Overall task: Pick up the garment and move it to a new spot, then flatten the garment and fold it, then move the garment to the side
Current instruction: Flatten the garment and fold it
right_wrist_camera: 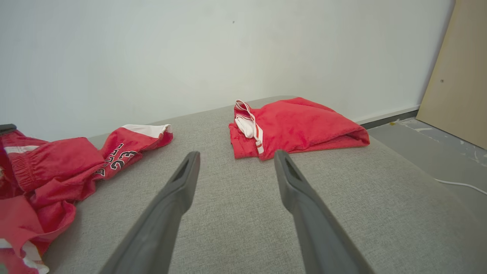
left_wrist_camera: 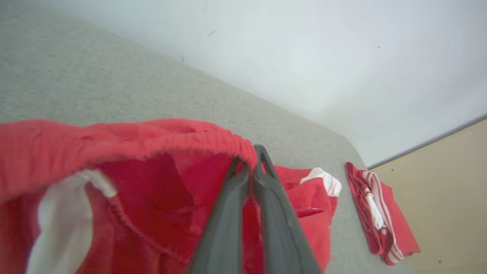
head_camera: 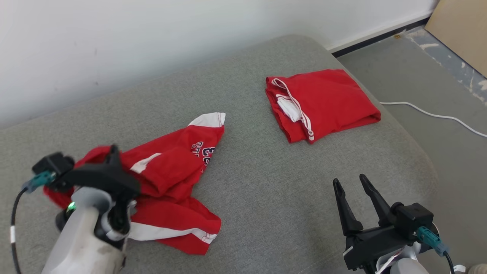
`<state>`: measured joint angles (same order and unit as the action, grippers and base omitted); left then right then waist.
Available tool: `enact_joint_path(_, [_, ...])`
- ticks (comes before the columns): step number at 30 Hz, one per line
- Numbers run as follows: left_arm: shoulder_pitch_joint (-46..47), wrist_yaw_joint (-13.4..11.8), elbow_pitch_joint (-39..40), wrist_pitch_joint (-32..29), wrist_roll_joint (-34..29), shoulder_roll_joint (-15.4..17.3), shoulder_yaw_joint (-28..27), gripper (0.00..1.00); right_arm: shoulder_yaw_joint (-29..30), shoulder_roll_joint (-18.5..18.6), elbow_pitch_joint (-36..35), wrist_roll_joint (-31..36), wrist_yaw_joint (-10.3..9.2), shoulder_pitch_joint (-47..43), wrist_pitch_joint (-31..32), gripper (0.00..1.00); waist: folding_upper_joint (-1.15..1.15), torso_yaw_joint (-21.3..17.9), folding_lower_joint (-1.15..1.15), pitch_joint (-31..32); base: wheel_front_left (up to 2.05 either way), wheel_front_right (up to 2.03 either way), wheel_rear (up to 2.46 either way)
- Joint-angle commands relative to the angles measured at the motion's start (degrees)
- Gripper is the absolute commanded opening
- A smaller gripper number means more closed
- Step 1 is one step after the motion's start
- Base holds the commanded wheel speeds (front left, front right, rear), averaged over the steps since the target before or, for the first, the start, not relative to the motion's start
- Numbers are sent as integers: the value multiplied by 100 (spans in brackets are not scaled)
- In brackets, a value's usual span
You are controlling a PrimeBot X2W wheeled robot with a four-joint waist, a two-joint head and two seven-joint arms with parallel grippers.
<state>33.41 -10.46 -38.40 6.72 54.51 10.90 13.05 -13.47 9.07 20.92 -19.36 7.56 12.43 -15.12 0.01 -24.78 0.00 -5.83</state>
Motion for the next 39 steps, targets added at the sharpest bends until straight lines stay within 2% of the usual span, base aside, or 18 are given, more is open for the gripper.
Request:
enact_joint_path(1, [123, 80, 121, 11, -4, -88, 26, 0, -4, -11, 5, 57, -15, -64, -1, 100, -1, 61, 0, 69, 0, 0, 0])
enact_joint_path(5, [434, 485, 572, -194, 109, -331, 224, 0, -42, -7, 31, 46, -15, -57, -1, 100, -1, 148, 0, 174, 0, 0, 0])
enact_joint_path(8, [720, 664, 859, -411, 215, -481, 376, 0, -93, -3, 48, 38, -15, -24, -1, 100, -1, 180, 0, 240, 0, 0, 0])
enact_joint_path(13, [1261, 813, 1115, -718, 410, -651, 552, 0, -156, 10, 83, 19, -15, -4, -1, 100, -1, 165, 0, 319, 0, 0, 0])
enact_joint_path(18, [1729, 949, 1247, -733, 686, -752, 595, 0, -188, 41, 104, -41, -15, -27, -1, 100, -1, 147, 0, 338, 0, 0, 0])
enact_joint_path(23, [1529, 1071, 1403, -904, 1160, -783, 756, 0, -78, 64, 92, -52, -15, -131, 0, 100, -1, 324, 0, 299, 0, 0, 0])
enact_joint_path(25, [1210, 1015, 1383, -1052, 1124, -744, 936, 0, -14, 60, 75, -26, -15, -201, 0, 100, -1, 469, 0, 281, 0, 0, 0])
enact_joint_path(31, [-32, 719, 1515, -1454, 815, -116, 1397, 0, 120, 83, 30, 36, -15, -318, -1, 100, -1, 1004, 0, 281, 0, 0, 0])
enact_joint_path(37, [-916, 153, 1859, -1571, 257, 698, 1651, 0, 87, 25, 19, 66, -15, -303, -1, 100, -1, 1410, 0, 346, 0, 0, 0])
enact_joint_path(38, [-916, 153, 1859, -1571, 257, 698, 1651, 0, 87, 25, 19, 66, -15, -303, -1, 100, -1, 1410, 0, 346, 0, 0, 0])
enact_joint_path(39, [-1075, -62, 1888, -1538, -13, 954, 1757, 0, 78, 31, 40, 62, -15, -303, -1, 100, -1, 1490, 0, 375, 0, 0, 0])
